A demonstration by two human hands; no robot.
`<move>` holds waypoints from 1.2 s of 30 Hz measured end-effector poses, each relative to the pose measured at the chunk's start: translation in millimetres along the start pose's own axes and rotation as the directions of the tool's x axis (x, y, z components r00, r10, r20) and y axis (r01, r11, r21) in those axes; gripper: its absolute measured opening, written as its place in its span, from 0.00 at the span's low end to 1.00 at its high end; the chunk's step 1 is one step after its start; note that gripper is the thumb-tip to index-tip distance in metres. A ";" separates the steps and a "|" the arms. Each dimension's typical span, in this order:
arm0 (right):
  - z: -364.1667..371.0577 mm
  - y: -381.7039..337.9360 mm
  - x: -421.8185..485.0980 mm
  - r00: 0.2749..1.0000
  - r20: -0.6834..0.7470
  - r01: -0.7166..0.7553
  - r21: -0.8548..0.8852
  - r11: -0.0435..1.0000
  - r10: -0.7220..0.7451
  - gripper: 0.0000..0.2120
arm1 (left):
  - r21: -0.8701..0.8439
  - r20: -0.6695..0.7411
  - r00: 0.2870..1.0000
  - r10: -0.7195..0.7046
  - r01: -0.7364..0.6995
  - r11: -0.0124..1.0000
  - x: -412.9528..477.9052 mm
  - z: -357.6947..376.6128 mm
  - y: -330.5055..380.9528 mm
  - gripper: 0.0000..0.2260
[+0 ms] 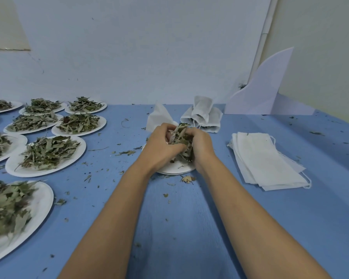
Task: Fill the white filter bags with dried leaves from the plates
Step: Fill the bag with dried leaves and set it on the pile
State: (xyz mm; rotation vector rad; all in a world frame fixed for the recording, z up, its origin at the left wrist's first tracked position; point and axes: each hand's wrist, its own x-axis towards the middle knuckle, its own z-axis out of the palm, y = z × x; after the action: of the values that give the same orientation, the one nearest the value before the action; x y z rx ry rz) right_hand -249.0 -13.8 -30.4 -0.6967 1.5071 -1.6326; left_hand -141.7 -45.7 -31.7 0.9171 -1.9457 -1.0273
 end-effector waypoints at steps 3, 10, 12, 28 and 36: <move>5.0 -2.5 -1.1 1.000 0.001 0.003 0.004 1.000 -0.003 0.17 | 0.095 -0.048 0.997 0.052 -0.048 0.994 0.5 2.2 -2.7 0.21; 17.2 -4.5 -3.1 0.995 -0.027 0.093 -0.047 0.995 -0.094 0.15 | 0.154 -0.245 0.965 0.091 -0.054 0.987 0.8 1.6 -9.8 0.17; 16.5 -4.7 -4.1 0.993 -0.037 0.105 -0.095 0.990 -0.109 0.11 | 0.108 -0.282 0.956 0.078 -0.049 0.993 0.5 2.3 -8.9 0.15; 10.6 -31.5 -10.4 0.961 0.275 0.017 -0.072 0.997 0.003 0.20 | -0.015 -0.443 0.897 0.006 -0.014 1.000 -3.3 4.9 -11.3 0.08; -12.7 -18.5 2.4 0.877 0.109 0.470 -0.389 0.792 -0.467 0.10 | -0.278 -0.291 0.957 0.005 -0.090 0.957 -0.3 -10.6 -15.3 0.15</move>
State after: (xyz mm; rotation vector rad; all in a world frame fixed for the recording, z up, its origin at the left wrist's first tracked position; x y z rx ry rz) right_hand -264.2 -9.2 -14.2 -1.4029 1.7886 -1.6680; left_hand -128.8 -55.6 -40.8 0.8000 -1.5224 -1.0515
